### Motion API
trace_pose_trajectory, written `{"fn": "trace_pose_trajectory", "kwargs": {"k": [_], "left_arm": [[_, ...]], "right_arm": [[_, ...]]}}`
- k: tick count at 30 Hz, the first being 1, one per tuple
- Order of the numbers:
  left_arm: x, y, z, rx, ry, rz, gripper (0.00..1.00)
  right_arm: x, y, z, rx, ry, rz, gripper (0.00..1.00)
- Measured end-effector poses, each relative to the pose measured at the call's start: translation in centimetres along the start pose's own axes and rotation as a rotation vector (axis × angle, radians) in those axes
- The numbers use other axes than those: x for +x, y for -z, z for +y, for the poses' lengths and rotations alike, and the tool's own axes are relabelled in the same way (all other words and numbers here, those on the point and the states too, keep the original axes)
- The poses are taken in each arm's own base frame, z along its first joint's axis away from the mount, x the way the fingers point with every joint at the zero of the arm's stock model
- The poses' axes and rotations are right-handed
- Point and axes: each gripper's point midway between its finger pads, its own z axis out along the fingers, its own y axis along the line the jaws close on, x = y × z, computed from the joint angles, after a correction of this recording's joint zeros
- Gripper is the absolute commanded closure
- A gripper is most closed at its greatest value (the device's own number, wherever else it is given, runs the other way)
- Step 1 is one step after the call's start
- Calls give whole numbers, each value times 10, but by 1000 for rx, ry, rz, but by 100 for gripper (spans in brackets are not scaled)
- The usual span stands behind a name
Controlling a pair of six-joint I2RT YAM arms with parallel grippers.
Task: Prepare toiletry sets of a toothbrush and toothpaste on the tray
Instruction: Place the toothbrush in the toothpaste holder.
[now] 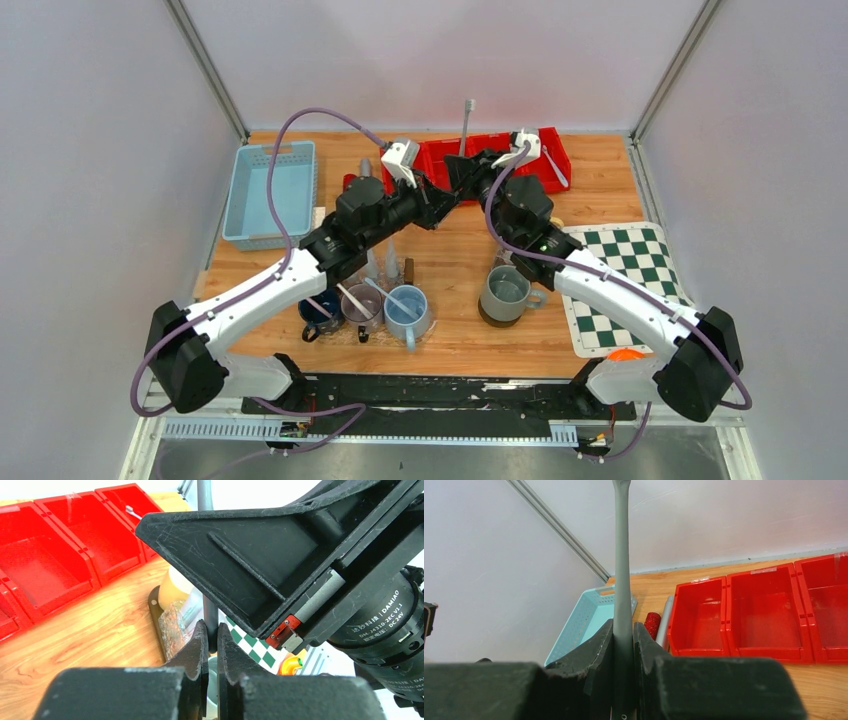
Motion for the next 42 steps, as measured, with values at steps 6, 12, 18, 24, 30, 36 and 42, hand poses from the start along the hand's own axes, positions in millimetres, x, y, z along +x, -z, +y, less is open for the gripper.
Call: {"fn": "trace_pose_trajectory", "kwargs": {"k": [6,12,18,24,30,36,42], "left_arm": [[0,2,6,-22,-66,-4,100],[4,13,24,-70,-228,-1,100],[10,25,36,-86,-384,20,100],[11,32,36,-70,-472,41,100],[18,33,33,-37,-487,74,100],[25,34,28,-2,-487,98,100],[28,35,26,16,-487,112,100]], "right_arm": [[0,2,2,-13,29,8,68],[-3,14,-1,-33,77,58,47],[-36,32,-20,-38,83,60,45],[-62,45,-27,-122,31,74,45],[-55,52,-7,-249,-19,140,45],[-51,48,1,-302,-58,147,51],[-38,38,-8,-270,-107,169,62]]}}
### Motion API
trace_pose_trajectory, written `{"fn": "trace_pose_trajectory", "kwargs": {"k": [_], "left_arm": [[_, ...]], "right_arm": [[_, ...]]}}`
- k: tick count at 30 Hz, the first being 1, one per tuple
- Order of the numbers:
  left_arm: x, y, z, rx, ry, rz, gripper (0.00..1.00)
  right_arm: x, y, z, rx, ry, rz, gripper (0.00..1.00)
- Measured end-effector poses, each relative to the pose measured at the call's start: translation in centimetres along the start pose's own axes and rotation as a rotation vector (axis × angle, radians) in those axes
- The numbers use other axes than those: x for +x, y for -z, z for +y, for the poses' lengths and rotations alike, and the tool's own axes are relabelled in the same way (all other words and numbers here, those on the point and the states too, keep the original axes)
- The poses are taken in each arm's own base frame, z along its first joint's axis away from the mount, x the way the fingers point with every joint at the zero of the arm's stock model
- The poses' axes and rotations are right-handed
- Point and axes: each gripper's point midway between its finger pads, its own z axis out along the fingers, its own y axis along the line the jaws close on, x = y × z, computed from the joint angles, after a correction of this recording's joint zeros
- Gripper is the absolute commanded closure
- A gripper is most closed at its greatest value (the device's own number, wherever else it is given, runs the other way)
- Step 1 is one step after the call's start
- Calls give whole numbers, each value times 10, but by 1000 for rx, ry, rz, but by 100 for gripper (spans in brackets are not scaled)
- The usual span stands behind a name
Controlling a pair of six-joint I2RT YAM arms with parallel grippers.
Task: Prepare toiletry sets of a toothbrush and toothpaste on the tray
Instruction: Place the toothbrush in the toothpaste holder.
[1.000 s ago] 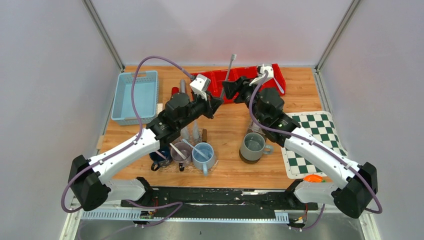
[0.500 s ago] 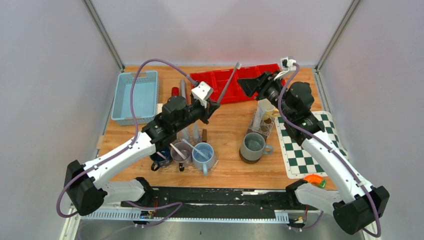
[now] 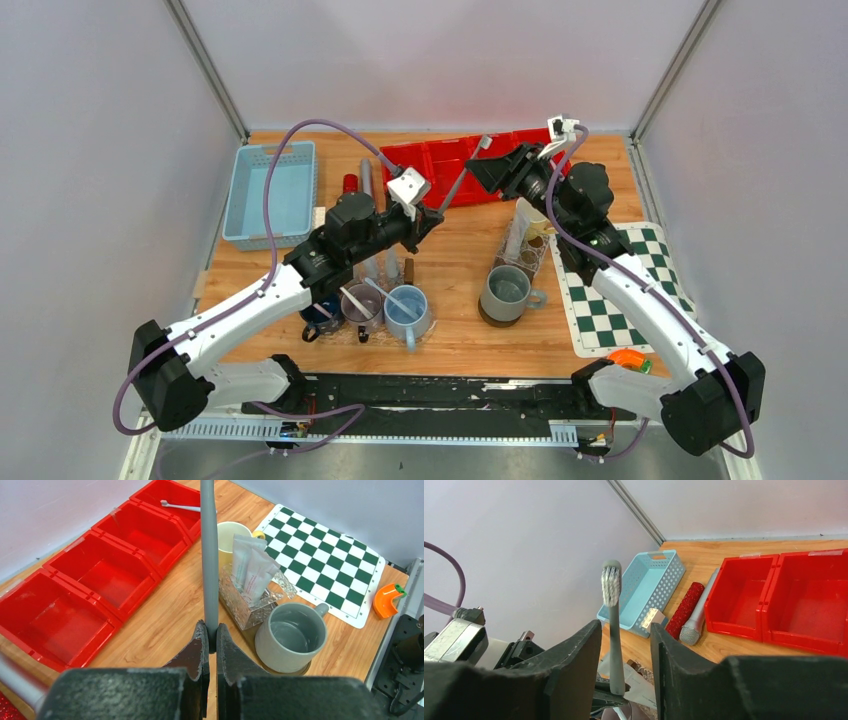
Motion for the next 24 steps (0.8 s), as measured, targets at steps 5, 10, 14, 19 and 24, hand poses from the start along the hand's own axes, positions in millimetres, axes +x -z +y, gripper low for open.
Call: {"fn": "trace_pose_trajectory", "kwargs": {"k": [5,10,14,19,24], "left_arm": [[2,0,-3,18,-2,5,100],[4,-2,-5,28,-6,13,100],[5,-2,-5,30,-6,17,92],[6,-2,-4,29,-23,22,50],[3,1,-2,17,-42,13,26]], "right_arm": [[0,-1,0,-4,-20,-7,76],[-1,-1,0,-11,-28,-15,95],[0,0,-2,-11,-37,-14,100],[0,5,-8,-2,-39,-18,100],[-12,19,-20,39,-27,-58,100]]}}
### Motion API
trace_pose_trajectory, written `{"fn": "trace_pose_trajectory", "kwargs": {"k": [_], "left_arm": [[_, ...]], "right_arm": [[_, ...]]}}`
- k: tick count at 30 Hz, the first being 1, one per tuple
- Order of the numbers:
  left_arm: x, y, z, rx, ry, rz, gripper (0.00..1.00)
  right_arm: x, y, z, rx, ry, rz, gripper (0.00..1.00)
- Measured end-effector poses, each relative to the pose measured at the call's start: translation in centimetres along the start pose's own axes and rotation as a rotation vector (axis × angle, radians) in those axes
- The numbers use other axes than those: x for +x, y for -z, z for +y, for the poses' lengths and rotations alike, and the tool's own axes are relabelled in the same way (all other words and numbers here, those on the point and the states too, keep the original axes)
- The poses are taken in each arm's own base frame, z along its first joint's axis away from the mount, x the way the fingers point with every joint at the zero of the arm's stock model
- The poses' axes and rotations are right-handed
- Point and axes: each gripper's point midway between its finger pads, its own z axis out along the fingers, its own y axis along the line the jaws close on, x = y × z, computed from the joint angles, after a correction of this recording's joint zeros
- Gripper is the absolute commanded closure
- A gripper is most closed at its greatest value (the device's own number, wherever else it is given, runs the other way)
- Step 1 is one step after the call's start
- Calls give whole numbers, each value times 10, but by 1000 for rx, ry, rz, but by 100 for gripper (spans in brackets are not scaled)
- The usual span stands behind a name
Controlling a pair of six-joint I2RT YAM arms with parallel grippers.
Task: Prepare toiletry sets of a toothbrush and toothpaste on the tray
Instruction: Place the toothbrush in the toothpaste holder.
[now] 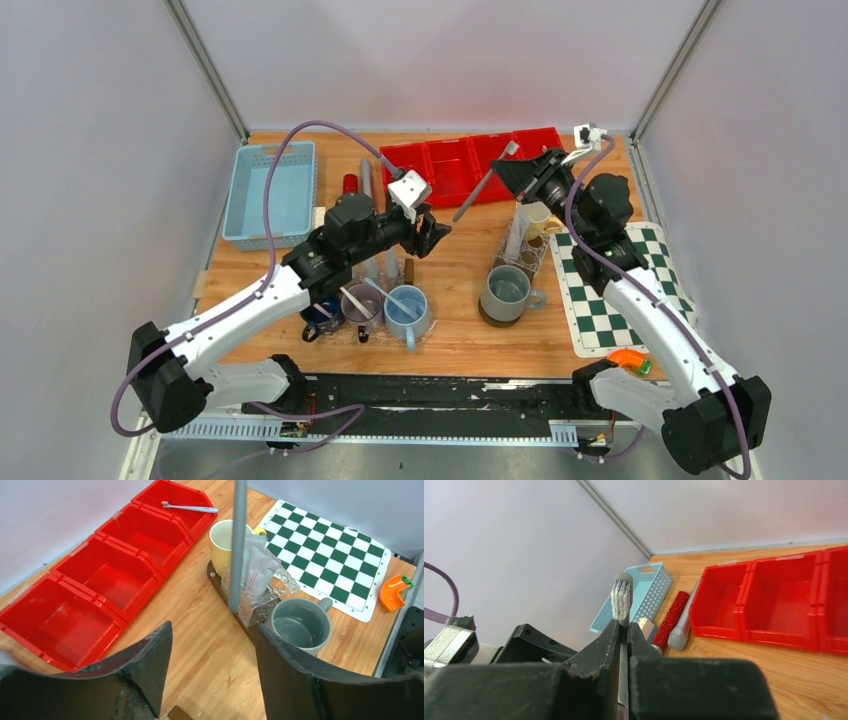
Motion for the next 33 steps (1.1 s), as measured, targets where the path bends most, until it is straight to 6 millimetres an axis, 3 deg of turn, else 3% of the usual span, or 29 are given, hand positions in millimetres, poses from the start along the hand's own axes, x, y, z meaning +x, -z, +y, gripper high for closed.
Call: {"fn": "trace_pose_trajectory", "kwargs": {"k": [4,9,14,20,27,33], "left_arm": [[-7,7,4,-27,-6,-16,10],[-6,18,18,-111,0,4,3],[-3,39,50,-234,22,37,2],[-15,84,105,-434,55,3,0],[-29,117,128,-574,27,-68,0],[1,122,139,-641,-8,-48,0]], "right_arm": [[-19,18,-14,59,31,-66,100],[-44,49,-39,190,80,-168,100],[-62,82,-65,330,119,-266,100],[-84,119,-87,500,157,-384,100],[-87,139,-114,665,164,-422,100],[-64,137,-149,761,148,-354,100]]}}
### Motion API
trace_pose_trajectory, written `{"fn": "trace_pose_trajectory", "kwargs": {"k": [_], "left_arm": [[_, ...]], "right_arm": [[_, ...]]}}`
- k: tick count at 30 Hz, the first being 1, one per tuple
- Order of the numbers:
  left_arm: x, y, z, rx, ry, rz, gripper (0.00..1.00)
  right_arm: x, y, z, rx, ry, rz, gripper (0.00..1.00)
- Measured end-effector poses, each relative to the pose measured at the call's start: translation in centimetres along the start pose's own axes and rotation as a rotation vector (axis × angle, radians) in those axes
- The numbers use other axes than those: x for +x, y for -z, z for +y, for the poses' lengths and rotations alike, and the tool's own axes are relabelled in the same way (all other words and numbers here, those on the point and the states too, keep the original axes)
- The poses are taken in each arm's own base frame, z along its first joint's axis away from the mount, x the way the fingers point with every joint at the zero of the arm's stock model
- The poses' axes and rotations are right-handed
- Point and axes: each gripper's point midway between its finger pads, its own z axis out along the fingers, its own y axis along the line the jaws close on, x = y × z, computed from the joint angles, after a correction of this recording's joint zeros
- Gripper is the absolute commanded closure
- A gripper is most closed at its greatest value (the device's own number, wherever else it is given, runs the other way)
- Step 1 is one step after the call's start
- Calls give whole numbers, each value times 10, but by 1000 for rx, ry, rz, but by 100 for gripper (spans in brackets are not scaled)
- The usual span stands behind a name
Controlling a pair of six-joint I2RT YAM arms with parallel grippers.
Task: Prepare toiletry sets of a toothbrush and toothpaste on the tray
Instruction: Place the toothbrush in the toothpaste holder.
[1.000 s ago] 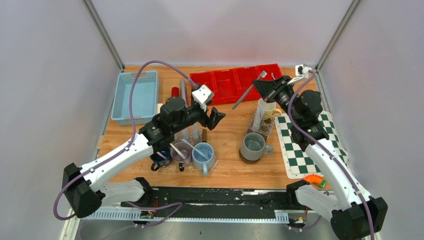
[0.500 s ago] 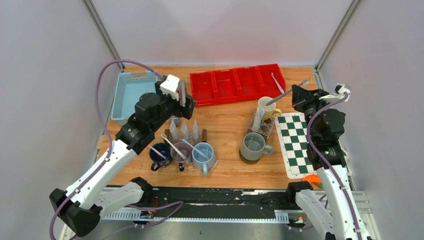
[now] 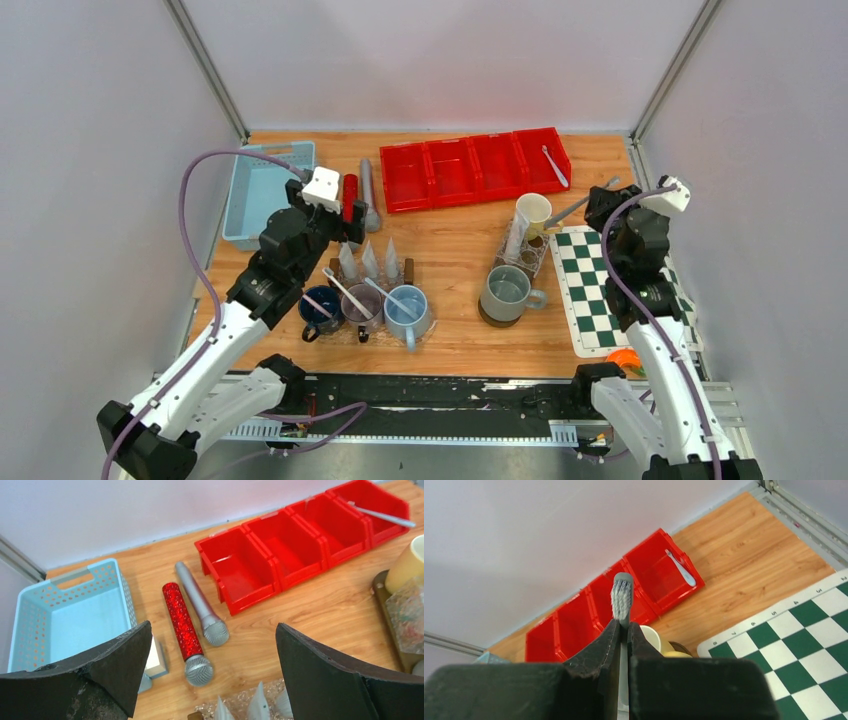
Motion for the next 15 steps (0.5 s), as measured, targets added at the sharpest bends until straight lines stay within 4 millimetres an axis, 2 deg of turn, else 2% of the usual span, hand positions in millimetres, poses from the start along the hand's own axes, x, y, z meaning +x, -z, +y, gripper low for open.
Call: {"fn": "trace_pose_trajectory", "kwargs": {"k": [3,5,15], "left_arm": [[16,-2,2,-15,-18,25,0],[18,-2,4,-24,-21,24,0],[-8,5,12,-58,-14,-84,0]], "right_arm": [[19,-7,-12,37,15,49,100],[30,-9,-19,54,22,74,100],[70,-26,-38,78,38,166,100]]}}
